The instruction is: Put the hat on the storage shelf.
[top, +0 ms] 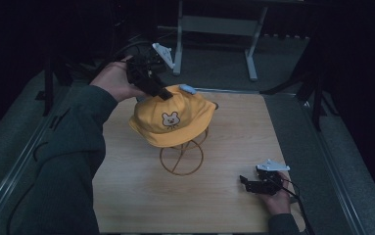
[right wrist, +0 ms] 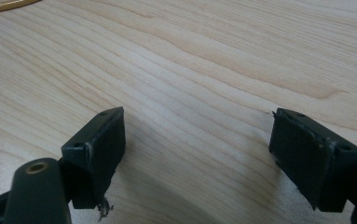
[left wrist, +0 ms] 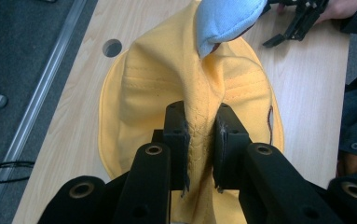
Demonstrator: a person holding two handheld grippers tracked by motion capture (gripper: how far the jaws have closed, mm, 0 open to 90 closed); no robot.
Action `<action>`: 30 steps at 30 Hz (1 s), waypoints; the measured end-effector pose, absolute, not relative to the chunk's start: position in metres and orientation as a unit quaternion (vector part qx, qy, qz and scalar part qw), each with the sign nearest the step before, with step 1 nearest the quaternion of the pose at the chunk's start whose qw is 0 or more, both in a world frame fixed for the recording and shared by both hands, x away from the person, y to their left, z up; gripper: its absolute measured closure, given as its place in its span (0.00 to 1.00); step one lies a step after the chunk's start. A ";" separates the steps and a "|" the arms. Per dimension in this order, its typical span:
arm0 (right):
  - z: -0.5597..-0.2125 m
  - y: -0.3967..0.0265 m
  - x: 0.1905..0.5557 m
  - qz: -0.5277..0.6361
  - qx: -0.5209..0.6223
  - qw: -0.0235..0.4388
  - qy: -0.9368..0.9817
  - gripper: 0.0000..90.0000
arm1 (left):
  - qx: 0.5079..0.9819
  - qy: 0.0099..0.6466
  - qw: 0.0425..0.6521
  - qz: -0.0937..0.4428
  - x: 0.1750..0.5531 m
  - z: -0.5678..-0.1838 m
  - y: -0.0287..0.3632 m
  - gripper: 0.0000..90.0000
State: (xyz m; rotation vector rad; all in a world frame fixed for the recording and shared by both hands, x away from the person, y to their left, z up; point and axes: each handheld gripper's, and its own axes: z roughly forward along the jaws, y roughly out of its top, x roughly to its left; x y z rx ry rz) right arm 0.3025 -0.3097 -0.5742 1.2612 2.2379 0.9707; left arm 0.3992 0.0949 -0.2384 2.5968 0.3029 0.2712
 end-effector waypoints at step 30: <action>-0.574 -0.310 0.302 0.347 0.450 0.196 0.799 0.20 | 0.965 0.089 0.233 0.084 0.411 -0.274 0.037 0.83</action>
